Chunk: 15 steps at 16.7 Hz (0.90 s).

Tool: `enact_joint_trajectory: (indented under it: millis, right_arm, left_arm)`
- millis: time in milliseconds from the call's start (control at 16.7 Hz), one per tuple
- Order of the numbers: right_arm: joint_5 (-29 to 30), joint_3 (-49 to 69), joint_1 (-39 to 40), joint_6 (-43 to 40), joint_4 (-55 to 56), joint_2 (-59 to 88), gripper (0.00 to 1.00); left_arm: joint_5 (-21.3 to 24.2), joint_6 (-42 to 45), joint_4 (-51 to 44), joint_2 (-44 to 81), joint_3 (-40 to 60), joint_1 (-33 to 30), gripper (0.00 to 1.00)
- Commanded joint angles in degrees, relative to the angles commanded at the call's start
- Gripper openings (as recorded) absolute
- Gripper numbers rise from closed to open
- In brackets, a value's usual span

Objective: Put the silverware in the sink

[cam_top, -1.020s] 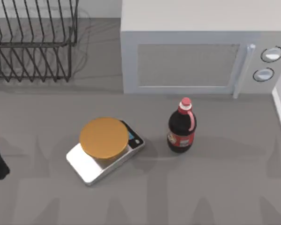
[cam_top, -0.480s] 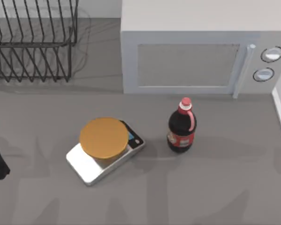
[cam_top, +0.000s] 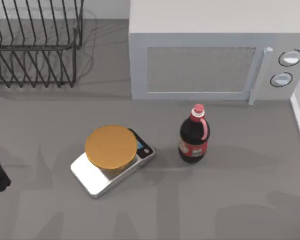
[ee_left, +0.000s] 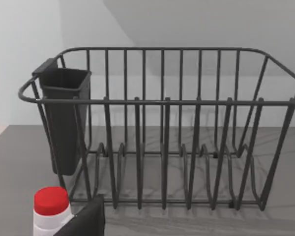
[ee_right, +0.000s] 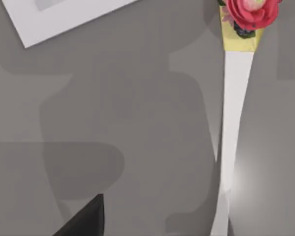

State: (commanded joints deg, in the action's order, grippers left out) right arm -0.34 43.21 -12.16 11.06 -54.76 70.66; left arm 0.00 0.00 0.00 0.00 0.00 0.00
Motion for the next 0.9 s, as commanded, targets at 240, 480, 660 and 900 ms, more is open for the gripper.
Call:
enact_joint_trajectory:
  millis: [240,480,660,900]
  right_arm:
    - [0.21,5.66,-1.37,1.16,-5.67,7.07,1.0]
    - [0.23,6.0,-1.45,1.23,-5.95,7.52,1.0]
    - [0.22,5.25,-1.24,1.26,-4.97,7.8,1.0]
    - [0.22,0.64,-1.29,1.48,3.83,11.95,1.0]
  left_arm:
    - [0.0,0.0,0.0,0.0,0.0,0.0,1.0]
    - [0.0,0.0,0.0,0.0,0.0,0.0,1.0]
    - [0.0,0.0,0.0,0.0,0.0,0.0,1.0]
    - [0.0,0.0,0.0,0.0,0.0,0.0,1.0]
